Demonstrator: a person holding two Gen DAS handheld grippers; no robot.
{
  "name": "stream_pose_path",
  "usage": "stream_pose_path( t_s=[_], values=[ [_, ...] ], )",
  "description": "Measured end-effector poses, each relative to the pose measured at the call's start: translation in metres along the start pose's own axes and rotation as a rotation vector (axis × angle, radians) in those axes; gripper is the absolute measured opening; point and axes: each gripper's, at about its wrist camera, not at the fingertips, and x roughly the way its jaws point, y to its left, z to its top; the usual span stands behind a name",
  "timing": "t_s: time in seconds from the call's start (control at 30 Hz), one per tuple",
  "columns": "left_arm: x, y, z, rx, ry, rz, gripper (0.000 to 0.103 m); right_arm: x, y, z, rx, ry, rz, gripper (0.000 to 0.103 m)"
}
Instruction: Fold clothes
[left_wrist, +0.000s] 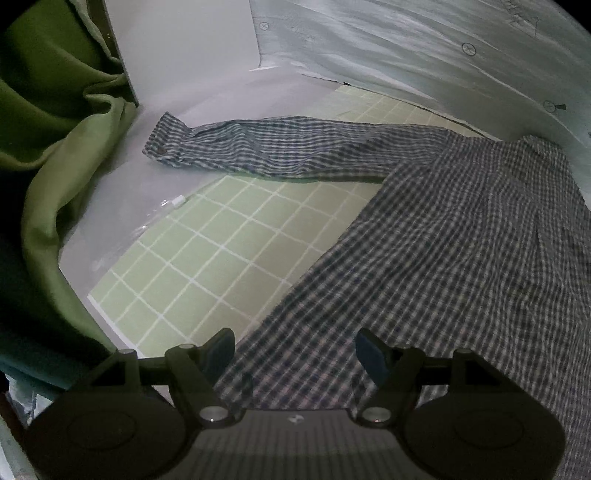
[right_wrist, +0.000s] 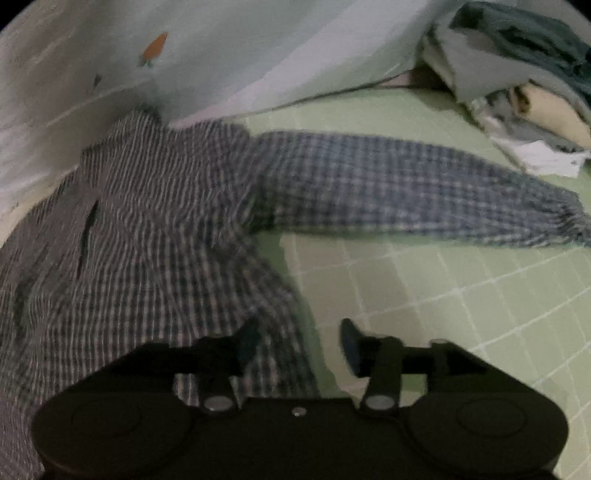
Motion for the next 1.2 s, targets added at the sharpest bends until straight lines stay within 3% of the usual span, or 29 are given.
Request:
stream_pose_path(
  t_s=[0.07, 0.4, 0.67, 0.8, 0.87, 0.9, 0.93, 1.0, 1.03, 1.2],
  values=[
    [0.002, -0.003, 0.004, -0.012, 0.003, -0.002, 0.074, 0.001, 0.002, 0.011, -0.008, -0.031, -0.011, 0.076],
    [0.039, -0.018, 0.037, -0.034, 0.026, -0.021, 0.075, 0.054, 0.072, 0.102, -0.091, -0.122, 0.084, 0.091],
    [0.081, -0.026, 0.059, -0.081, -0.017, 0.018, 0.075, 0.159, 0.169, 0.181, -0.211, -0.175, 0.206, 0.091],
    [0.091, -0.022, 0.062, -0.096, -0.030, 0.013, 0.075, 0.200, 0.207, 0.201, -0.249, -0.189, 0.220, 0.091],
    [0.094, -0.019, 0.062, -0.105, -0.031, 0.017, 0.075, 0.215, 0.220, 0.205, -0.273, -0.181, 0.210, 0.085],
    [0.094, -0.018, 0.063, -0.109, -0.035, 0.021, 0.075, 0.221, 0.223, 0.207, -0.283, -0.169, 0.226, 0.070],
    [0.093, -0.017, 0.063, -0.112, -0.041, 0.024, 0.075, 0.226, 0.226, 0.208, -0.294, -0.155, 0.251, 0.042],
    [0.091, -0.016, 0.063, -0.115, -0.047, 0.022, 0.075, 0.234, 0.231, 0.209, -0.322, -0.135, 0.287, 0.015],
    [0.090, -0.015, 0.062, -0.114, -0.046, 0.020, 0.075, 0.235, 0.234, 0.209, -0.337, -0.142, 0.281, 0.011],
    [0.087, -0.012, 0.059, -0.105, -0.050, 0.032, 0.075, 0.248, 0.244, 0.226, -0.343, -0.155, 0.222, 0.008]
  ],
)
